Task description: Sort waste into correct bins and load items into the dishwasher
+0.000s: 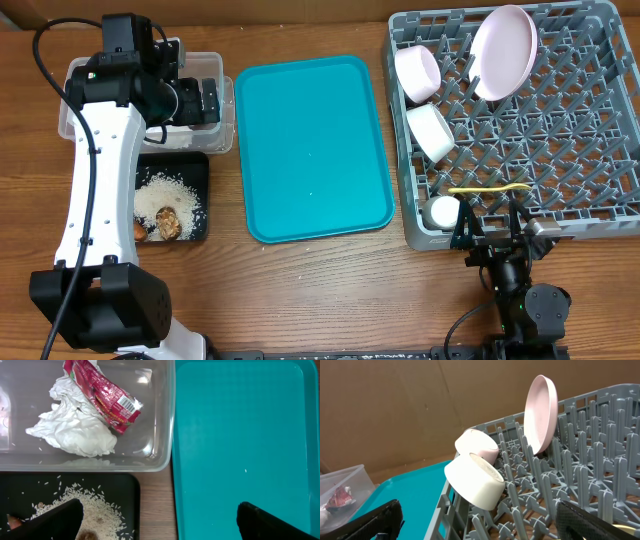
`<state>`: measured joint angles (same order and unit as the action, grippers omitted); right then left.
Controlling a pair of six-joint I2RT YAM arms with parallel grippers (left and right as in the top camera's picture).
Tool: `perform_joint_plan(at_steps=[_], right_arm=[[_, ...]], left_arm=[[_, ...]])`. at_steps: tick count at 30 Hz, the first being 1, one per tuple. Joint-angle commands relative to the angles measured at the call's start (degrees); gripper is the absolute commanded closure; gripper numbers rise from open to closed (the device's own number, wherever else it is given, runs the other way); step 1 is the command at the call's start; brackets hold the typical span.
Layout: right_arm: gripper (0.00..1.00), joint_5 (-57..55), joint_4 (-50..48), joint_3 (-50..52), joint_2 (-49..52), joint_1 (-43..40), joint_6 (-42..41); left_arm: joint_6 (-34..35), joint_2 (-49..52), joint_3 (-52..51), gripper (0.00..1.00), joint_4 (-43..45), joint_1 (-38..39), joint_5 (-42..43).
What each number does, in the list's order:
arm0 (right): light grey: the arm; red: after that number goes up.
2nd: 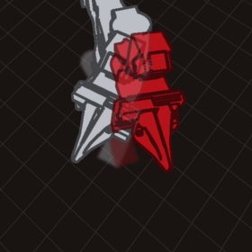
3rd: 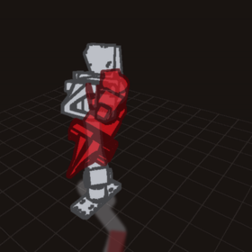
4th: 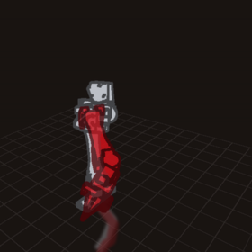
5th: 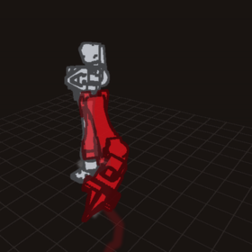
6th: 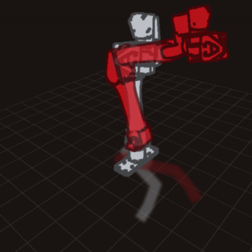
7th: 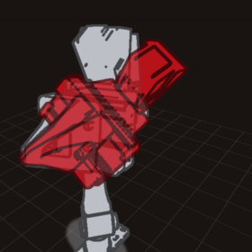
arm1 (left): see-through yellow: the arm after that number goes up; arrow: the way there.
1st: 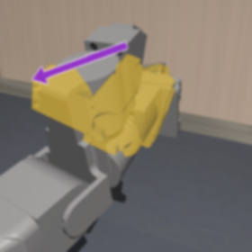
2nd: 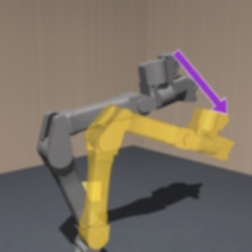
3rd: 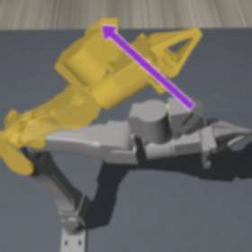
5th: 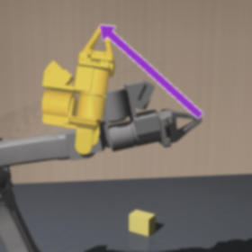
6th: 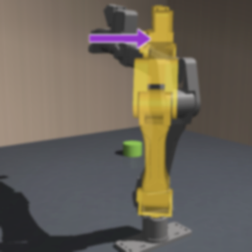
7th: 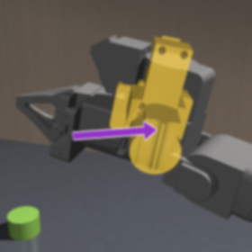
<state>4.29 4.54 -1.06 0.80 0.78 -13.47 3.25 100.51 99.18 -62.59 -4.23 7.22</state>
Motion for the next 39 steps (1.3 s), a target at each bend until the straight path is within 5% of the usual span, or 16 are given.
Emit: perform_joint_plan(at_steps=[1,7,13,19,25,33,39], right_arm=[[0.0,0.3,-0.3,0.6,-0.6,-0.3,-0.2],[0.0,0.3,-0.2,0.6,-0.6,-0.3,-0.2],[0.0,0.3,-0.2,0.6,-0.6,-0.3,-0.2],[0.0,0.3,-0.2,0.6,-0.6,-0.3,-0.2],[0.0,0.3,-0.2,0.6,-0.6,-0.3,-0.2],[0.0,0.3,-0.2,0.6,-0.6,-0.3,-0.2],[0.0,0.3,-0.2,0.6,-0.6,-0.3,-0.2]], left_arm=[[0.4,-0.7,1.3,0.0,0.0,0.1,0.0],[0.4,-3.1,1.3,0.0,0.0,0.2,0.0],[-2.1,-21.3,-6.0,0.0,8.2,2.4,-3.1],[-2.2,-51.3,-48.8,0.0,44.9,2.4,-1.4],[-7.1,-79.9,-82.4,0.0,60.0,2.4,-3.4],[-7.3,-98.2,-98.9,0.0,61.7,2.4,-3.3],[-7.0,-100.2,-98.9,0.0,58.5,2.4,-3.2]])
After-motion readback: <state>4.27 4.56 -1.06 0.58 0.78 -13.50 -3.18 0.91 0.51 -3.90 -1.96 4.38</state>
